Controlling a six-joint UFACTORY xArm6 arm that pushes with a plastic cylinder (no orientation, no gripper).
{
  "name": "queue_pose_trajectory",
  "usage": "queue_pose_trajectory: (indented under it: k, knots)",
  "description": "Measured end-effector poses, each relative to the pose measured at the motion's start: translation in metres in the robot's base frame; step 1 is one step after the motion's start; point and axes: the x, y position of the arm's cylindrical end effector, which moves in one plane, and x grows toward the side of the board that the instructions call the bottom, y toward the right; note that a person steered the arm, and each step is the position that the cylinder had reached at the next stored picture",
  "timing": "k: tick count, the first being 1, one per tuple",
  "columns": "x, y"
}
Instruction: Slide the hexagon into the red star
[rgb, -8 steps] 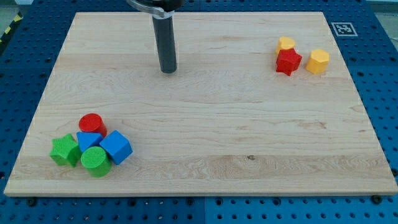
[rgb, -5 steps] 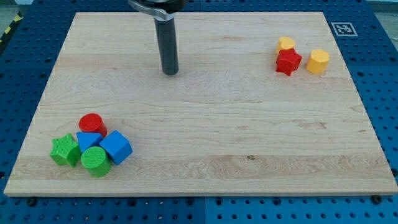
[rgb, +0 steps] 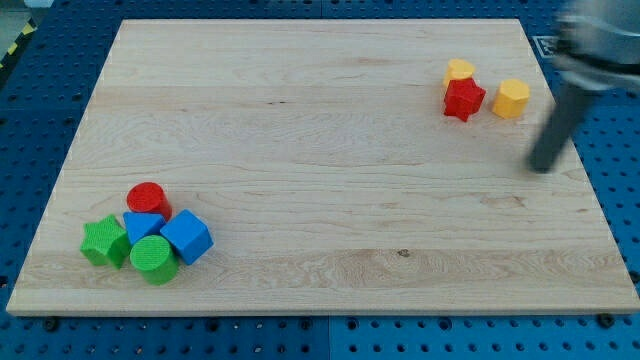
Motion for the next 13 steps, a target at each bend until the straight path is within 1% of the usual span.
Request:
queue_pose_trajectory:
  k: [1,2,3,5,7,8,9,10,12,13]
  knots:
    - [-0.019,0.049]
    - [-0.080,0.038]
    - [-0.095,0.028]
    - [-0.096,-0.046]
    - [-0.107,-0.064]
    - [-0.090,-0.074]
    - [-0.065,-0.071]
    - [-0.047,-0.046]
    - [-0.099,-0.056]
    - [-0.099,-0.091]
